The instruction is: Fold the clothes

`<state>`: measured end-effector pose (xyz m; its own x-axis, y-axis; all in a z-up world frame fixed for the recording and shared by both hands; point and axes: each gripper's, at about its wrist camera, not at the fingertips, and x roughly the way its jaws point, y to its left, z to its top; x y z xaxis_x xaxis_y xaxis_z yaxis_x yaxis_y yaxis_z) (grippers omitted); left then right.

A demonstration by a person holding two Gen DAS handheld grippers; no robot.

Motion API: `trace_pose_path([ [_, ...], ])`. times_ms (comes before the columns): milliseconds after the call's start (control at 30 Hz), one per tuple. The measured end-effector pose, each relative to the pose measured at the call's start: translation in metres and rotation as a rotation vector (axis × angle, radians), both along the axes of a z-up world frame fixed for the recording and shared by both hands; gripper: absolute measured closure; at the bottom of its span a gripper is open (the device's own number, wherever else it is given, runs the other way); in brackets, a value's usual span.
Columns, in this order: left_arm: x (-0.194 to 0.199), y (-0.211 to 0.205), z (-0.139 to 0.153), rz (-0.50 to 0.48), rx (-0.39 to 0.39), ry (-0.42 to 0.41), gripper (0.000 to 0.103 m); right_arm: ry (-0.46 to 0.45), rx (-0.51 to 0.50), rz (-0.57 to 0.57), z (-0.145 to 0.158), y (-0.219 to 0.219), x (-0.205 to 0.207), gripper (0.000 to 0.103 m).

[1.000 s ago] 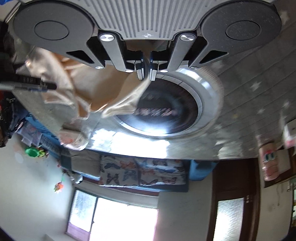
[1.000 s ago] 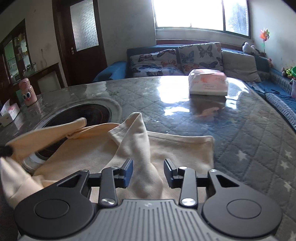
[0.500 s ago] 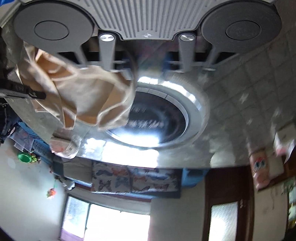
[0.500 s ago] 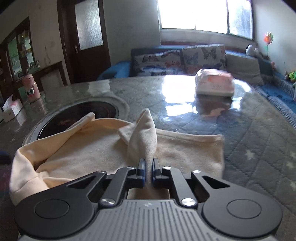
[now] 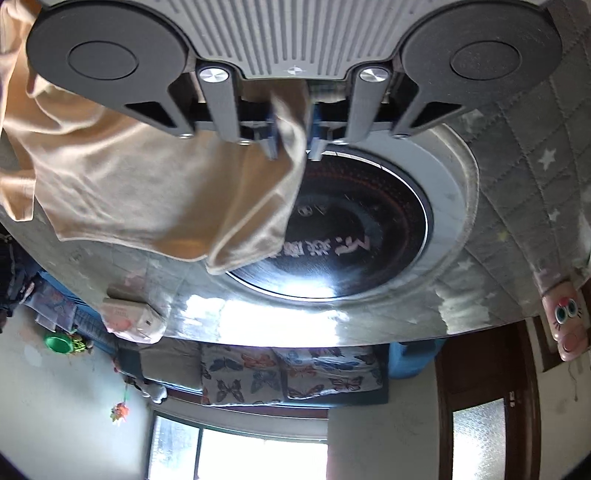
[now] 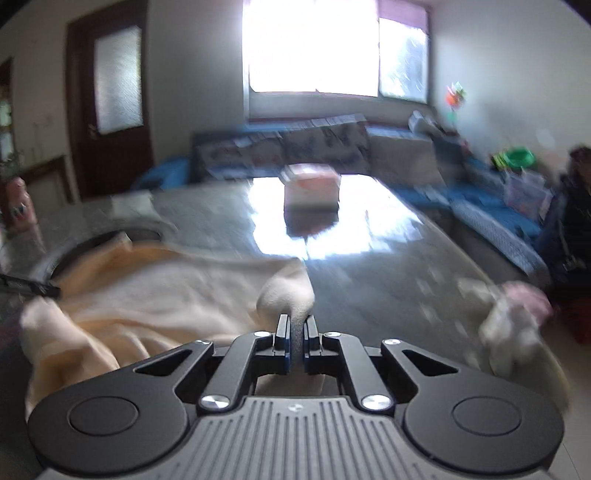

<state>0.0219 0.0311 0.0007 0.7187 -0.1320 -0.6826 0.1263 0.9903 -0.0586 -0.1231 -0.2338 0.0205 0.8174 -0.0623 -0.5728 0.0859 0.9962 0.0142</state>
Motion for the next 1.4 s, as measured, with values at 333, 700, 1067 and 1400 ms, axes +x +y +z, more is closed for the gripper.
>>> trace_pose_path([
  [333, -0.039, 0.032, 0.008, 0.087, -0.011, -0.024, 0.095, 0.005, 0.024, -0.094, -0.009, -0.014, -0.012, 0.087],
  [700, -0.078, 0.077, 0.008, 0.236, 0.004, -0.002, 0.096, 0.092, 0.07, 0.149, -0.035, 0.039, 0.032, 0.07],
  [1067, -0.092, 0.102, 0.005, 0.33, 0.039, 0.022, 0.098, 0.064, 0.022, 0.244, -0.041, 0.077, 0.078, 0.068],
  [1400, -0.062, 0.064, 0.038, 0.217, -0.002, -0.062, 0.07, 0.077, 0.045, 0.221, -0.041, 0.057, 0.076, 0.061],
])
